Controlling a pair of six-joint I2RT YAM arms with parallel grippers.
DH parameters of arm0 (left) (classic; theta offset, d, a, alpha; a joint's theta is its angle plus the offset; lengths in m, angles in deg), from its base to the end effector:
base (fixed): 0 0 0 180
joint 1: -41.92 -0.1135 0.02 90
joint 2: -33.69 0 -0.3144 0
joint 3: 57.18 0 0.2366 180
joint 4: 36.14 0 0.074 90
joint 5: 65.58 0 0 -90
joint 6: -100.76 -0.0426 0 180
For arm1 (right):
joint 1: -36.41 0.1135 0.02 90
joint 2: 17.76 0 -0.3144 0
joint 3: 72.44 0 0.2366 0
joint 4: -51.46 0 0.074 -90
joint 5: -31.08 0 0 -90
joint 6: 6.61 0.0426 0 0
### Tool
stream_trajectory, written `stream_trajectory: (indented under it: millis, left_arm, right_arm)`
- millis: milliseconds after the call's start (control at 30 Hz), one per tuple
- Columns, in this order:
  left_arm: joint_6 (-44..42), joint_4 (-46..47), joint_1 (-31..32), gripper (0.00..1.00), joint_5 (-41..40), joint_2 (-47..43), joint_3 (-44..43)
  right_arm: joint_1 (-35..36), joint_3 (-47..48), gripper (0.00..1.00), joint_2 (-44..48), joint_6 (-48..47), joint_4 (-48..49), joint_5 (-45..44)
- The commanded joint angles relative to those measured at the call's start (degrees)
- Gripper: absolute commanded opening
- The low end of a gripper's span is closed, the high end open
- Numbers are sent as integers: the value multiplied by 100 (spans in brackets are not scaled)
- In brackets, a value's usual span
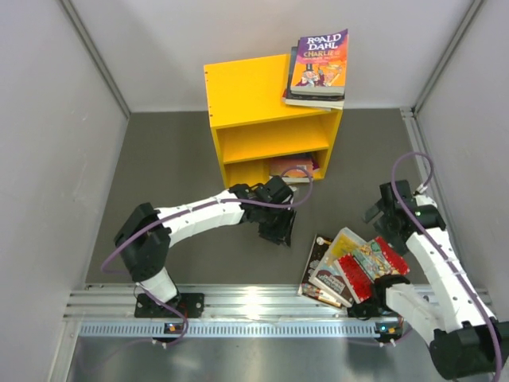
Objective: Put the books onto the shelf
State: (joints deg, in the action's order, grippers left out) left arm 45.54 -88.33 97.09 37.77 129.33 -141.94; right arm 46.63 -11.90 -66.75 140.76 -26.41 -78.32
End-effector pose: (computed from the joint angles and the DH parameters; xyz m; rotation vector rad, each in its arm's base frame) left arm 0.1836 -0.2810 0.2788 0.5897 2.8229 -0.7265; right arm 0.0924 0.0023 0.2935 1.1311 2.3579 -0.0665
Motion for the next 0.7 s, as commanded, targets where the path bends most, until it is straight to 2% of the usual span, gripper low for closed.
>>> stream_trajectory:
  millis: [0, 167, 267, 433, 500, 567, 600, 667]
  left_arm:
    - [-24, 357, 2, 44, 405, -19, -236]
    - [-86, 181, 11, 43, 266, -124, -157]
    - [-77, 164, 11, 43, 46, -413, 115]
    - [-68, -47, -16, 43, -296, -879, 423]
    - [-51, -56, -33, 43, -341, -1029, 502]
    - [-16, -56, -68, 43, -376, -1099, 599]
    - [-7, -56, -77, 43, -376, -1143, 625]
    - [19, -100, -95, 43, -420, -1170, 634]
  right_arm:
    - [-606, -6, 100, -355, -435, -485, 216]
    - [-732, 74, 100, -1171, -841, -844, -292]
    - [-566, -207, 100, -1690, -649, -845, 84]
    - [839, -182, 100, -2263, 212, -504, 498]
    - [1367, -233, 100, -2640, 266, -48, 1164]
    - [1727, -400, 100, -3139, 451, 935, 1813]
    - [2121, -471, 100, -3299, 582, 1278, 2443]
    - [2527, -585, 100, -3729, 1170, 2403, 2887]
